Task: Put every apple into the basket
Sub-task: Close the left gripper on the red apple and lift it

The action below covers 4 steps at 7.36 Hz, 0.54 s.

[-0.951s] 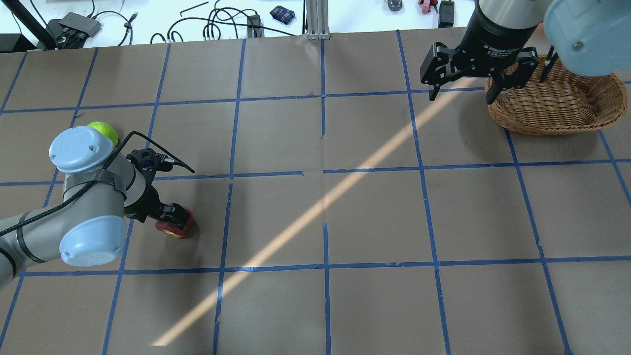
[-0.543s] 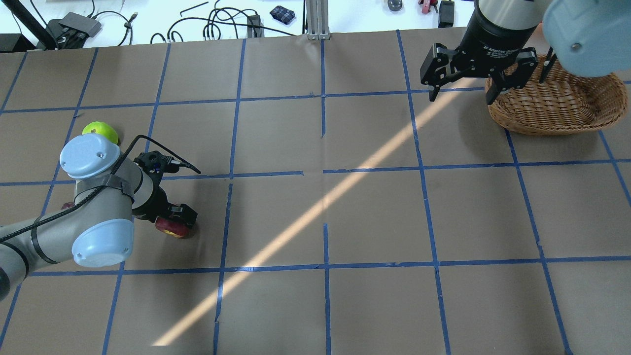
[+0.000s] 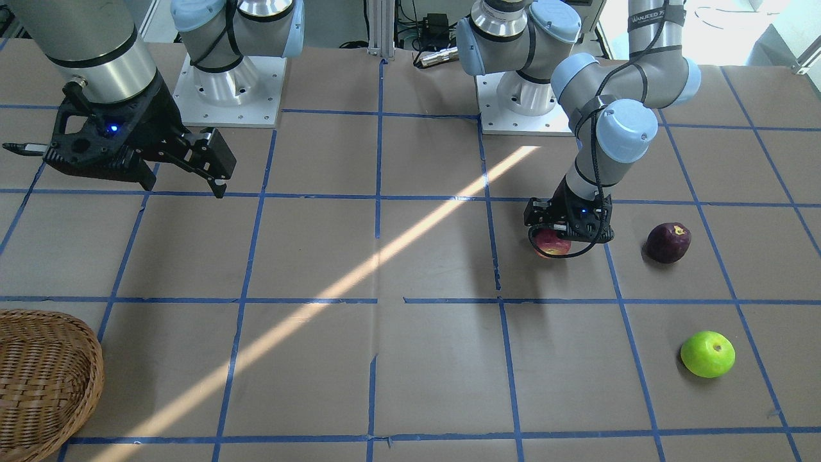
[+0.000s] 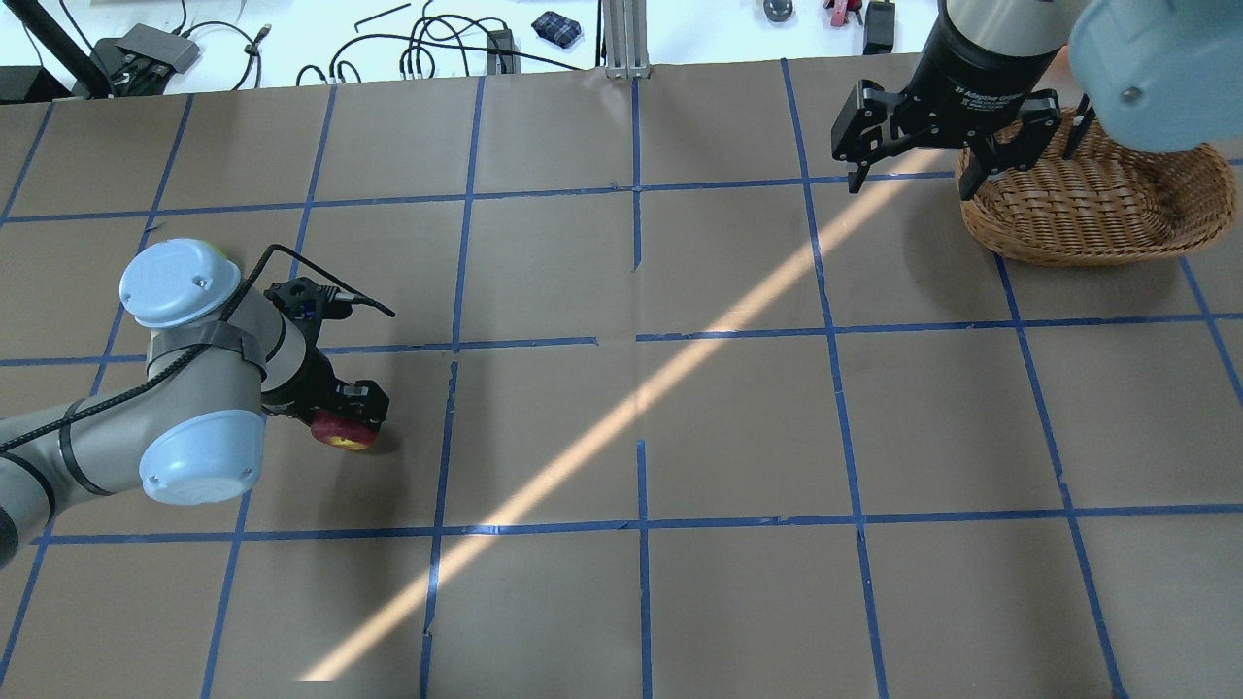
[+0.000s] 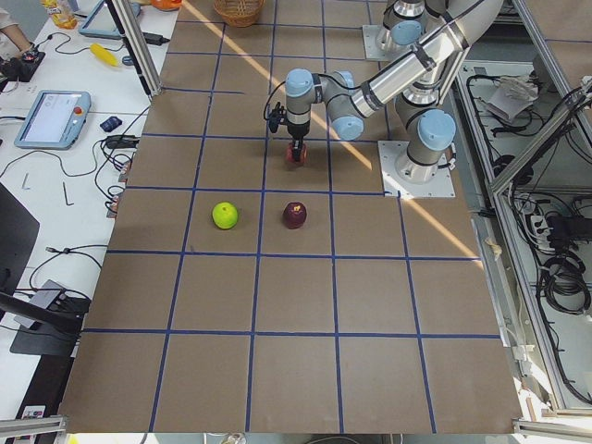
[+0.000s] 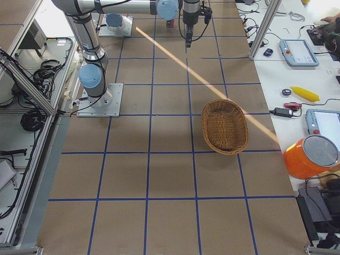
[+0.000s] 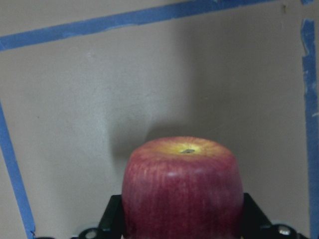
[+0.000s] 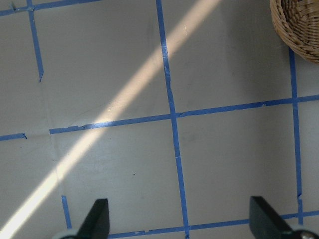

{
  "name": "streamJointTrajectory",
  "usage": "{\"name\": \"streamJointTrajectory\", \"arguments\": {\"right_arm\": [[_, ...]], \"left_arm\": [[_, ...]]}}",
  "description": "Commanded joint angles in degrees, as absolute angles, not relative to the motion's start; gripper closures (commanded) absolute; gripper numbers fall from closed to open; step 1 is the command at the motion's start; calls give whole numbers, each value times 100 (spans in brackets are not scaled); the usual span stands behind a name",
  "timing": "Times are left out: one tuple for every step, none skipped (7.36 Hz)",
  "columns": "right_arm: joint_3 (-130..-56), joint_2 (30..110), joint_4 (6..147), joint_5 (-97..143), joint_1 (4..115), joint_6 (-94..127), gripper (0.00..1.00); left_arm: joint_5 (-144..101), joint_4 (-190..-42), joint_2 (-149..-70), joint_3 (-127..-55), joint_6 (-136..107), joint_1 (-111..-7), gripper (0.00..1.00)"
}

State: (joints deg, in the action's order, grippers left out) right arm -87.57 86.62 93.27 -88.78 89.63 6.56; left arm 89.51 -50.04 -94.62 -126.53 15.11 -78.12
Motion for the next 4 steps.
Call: {"name": "streamJointTrajectory", "arguments": {"right_arm": [[-8763, 8657, 9290, -8920, 8947, 642, 0], [-8763, 8649, 9386, -8938, 8956, 589, 0], [-8780, 8614, 9387, -8938, 8947, 598, 0], [-8780, 8544, 9387, -8938, 8947, 641, 0]], "left_arm": [[8623, -5519, -9526, -11782, -447, -8870, 76], [8613, -5580, -9684, -11360, -1231, -9573, 76], [8457, -5546, -9929, -11121, -1918, -10024, 76], [7977, -5215, -10227, -10996, -2221, -10342, 76]]}}
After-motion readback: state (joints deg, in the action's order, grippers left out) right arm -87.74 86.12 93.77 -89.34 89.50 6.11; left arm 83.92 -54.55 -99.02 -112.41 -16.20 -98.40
